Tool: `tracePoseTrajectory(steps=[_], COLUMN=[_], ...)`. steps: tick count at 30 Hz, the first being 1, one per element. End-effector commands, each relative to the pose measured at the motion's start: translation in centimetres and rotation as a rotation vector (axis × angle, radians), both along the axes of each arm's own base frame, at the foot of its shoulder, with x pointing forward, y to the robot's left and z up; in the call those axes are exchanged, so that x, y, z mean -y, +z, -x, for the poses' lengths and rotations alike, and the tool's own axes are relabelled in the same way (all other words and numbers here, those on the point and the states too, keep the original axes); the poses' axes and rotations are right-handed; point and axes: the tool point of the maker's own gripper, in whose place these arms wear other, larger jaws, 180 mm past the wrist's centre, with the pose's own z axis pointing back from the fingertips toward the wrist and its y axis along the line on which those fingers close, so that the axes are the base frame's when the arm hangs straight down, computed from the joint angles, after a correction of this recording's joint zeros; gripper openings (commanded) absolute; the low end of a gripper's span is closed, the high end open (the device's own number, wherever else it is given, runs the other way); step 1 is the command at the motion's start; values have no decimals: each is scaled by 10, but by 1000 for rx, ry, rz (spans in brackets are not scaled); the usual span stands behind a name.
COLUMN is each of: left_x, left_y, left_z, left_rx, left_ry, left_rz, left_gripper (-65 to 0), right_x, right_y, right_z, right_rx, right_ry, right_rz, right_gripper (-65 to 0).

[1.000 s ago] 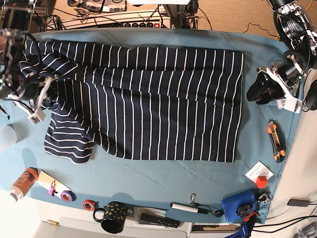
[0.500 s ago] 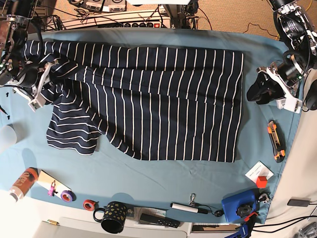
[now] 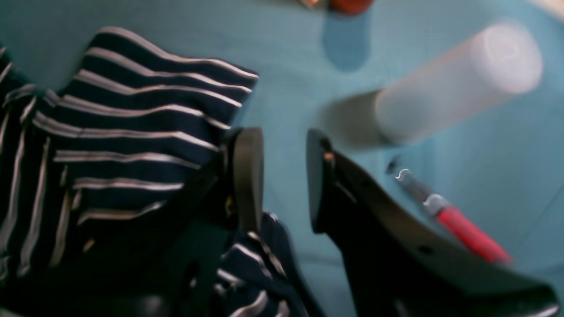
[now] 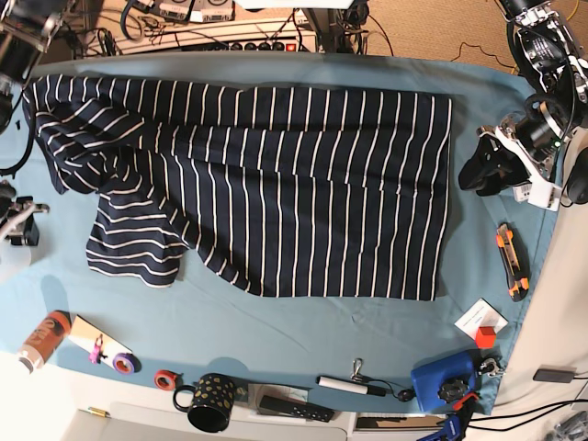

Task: Layout the t-shirt on the table in an organized manner, then fold the t-shirt properly
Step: 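Grasp the shirt's side edge with the right gripper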

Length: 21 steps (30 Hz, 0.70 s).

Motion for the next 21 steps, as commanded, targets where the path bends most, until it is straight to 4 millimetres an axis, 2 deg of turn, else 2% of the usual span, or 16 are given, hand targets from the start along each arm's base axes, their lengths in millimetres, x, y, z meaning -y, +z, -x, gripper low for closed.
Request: tracePoseTrajectory(steps=[1,5,7,11,14,19,21], left_x=[-2,-2,-2,-2,-2,-2,-2], left_y=[13,14,15,15,14,14,14], left_z=[-5,-5,-6,-6,-6,-6,-6], left_rx=[51,52,59,61,59,58,58], left_ry=[-2,-1,2,3,4,4,4], left_rz=[2,2,5,6,3,3,3], left_gripper=[-409,-409,-409,-409,-409,-409,-409], right_x=[12,30,31,17,-1,-26,-29], right_y=[20,1,-8,-22,-34,-60,-75], right_z=[-12,-27,-36,-55,-69,-82,-81], right_rx=[65,75,78,88,78,53,12], right_ry=[-26,-102,-108,-85,-87,-84,-123], right_rz=[-26,-233,-317,-462,-540,-543,-519], right_gripper=[-478,-478,-478,-478,-478,-478,-478])
